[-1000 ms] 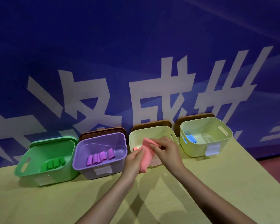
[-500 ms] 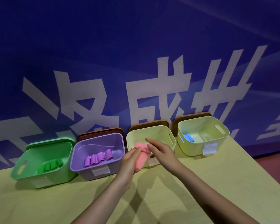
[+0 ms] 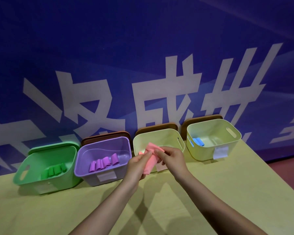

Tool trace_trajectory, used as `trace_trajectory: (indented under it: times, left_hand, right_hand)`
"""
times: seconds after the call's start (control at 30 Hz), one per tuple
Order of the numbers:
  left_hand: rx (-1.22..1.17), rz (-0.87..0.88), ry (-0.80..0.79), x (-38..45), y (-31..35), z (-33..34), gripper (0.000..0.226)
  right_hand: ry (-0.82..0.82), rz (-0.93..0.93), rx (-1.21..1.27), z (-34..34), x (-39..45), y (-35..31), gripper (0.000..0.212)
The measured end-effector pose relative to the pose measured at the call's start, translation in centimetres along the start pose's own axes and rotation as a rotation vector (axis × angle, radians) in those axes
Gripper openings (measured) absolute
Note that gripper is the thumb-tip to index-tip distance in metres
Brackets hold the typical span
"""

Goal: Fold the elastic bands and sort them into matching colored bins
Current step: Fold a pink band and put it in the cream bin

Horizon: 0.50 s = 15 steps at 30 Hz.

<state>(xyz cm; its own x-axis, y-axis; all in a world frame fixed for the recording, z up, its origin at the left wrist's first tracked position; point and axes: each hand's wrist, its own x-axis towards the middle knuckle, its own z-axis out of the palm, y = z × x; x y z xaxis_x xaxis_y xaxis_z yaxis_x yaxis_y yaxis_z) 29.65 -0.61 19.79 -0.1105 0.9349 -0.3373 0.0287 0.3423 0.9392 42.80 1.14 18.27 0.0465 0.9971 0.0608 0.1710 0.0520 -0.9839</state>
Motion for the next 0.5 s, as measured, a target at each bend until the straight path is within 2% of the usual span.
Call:
trace_trajectory:
  times: [0.23,0.27,0.37,0.4,0.5]
  left_hand:
    - [0.177,0.076,0.044,-0.2,-0.2,0.3,0.027]
    - [0.151,0.060,0.047,-0.4,-0.3,0.3,0.029]
    - [0.006,-0.005,0.090,-0.7,0.0,0.3,0.035]
    - [-0.025,-0.015,0.101,-0.6,0.1,0.3,0.036]
    - [-0.073,-0.035,0.098,-0.7,-0.1,0.4,0.036]
  right_hand:
    - [0.053,0.103,0.057,0.4,0.3,1.2,0.013]
    - [0.048,0.027,-0.015,0.5,0.1,1.2,0.014]
    - [0.028,-0.451,-0.464,0.4,-0.4,1.7,0.026]
    - [-0.004,-0.542,-0.548,0.3,-0.4,1.8,0.030]
    - [-0.117,-0.614,-0.633,-0.4,0.1,1.6,0.038]
